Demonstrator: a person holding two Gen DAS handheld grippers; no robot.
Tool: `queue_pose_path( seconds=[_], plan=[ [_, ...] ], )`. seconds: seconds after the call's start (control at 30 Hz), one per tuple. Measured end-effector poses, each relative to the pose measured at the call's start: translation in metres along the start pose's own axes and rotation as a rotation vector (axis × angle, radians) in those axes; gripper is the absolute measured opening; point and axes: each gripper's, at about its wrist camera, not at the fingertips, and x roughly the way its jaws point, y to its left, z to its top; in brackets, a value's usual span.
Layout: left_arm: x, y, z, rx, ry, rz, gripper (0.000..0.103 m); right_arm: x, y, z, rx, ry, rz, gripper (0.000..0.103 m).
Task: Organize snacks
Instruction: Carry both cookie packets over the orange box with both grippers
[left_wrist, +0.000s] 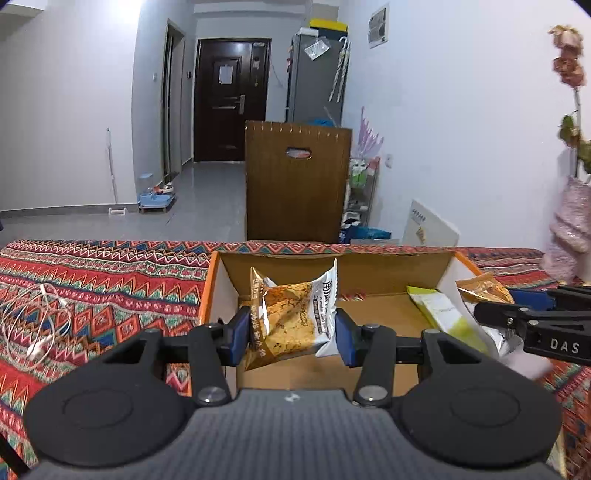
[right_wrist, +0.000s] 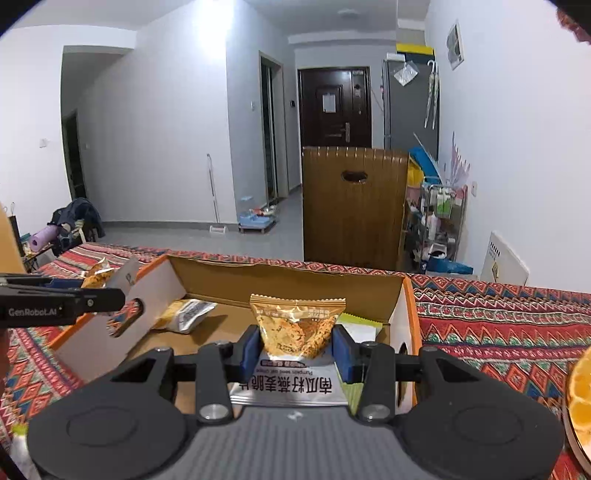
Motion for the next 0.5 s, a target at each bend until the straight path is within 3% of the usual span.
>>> queue_pose_path(
  seconds=[0.5],
  plan=[
    [0.091, 0.001, 0.032, -0.015, 0.142, 0.012, 0.048, 0.095, -0.005, 0.042, 0.011, 0.148, 0.012, 0.041]
  ],
)
